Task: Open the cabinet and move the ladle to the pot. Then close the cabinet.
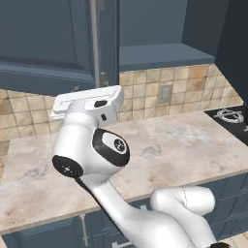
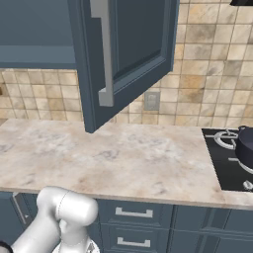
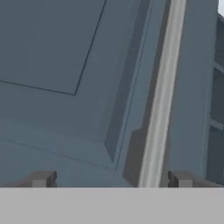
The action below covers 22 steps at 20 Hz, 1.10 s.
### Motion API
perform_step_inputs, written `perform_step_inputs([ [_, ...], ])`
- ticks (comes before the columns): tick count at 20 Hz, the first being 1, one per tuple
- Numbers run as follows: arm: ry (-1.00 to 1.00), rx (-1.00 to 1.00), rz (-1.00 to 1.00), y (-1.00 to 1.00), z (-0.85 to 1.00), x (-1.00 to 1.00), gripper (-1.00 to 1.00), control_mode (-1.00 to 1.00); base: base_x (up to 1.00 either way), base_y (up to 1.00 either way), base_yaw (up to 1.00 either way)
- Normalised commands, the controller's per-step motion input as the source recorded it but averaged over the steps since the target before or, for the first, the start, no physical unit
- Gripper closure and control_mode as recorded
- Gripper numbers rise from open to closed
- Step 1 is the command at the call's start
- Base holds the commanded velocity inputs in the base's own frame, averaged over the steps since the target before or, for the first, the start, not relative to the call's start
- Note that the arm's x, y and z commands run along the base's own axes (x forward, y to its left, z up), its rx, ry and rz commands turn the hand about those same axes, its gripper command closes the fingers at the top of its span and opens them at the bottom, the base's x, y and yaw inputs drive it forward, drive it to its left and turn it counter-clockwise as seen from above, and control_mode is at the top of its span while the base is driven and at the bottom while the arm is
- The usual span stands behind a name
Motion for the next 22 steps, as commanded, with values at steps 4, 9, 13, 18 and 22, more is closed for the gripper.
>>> perform_step_inputs([
  [4, 0.02, 0.15, 0.00, -0.27, 0.02, 1.00, -1.00, -1.00, 0.00, 0.00, 0.00],
  [9, 0.04, 0.16, 0.00, -0.23, 0.01, 1.00, -1.00, -1.00, 0.00, 0.00, 0.00],
  [13, 0.04, 0.12, 0.01, -0.15, 0.00, 1.00, -1.00, -1.00, 0.00, 0.00, 0.00],
  [18, 0.03, 0.09, 0.02, -0.02, 0.00, 1.00, -1.00, -1.00, 0.00, 0.00, 0.00],
  [22, 0.02, 0.08, 0.03, 0.00, 0.00, 1.00, -1.00, -1.00, 0.00, 0.00, 0.00],
])
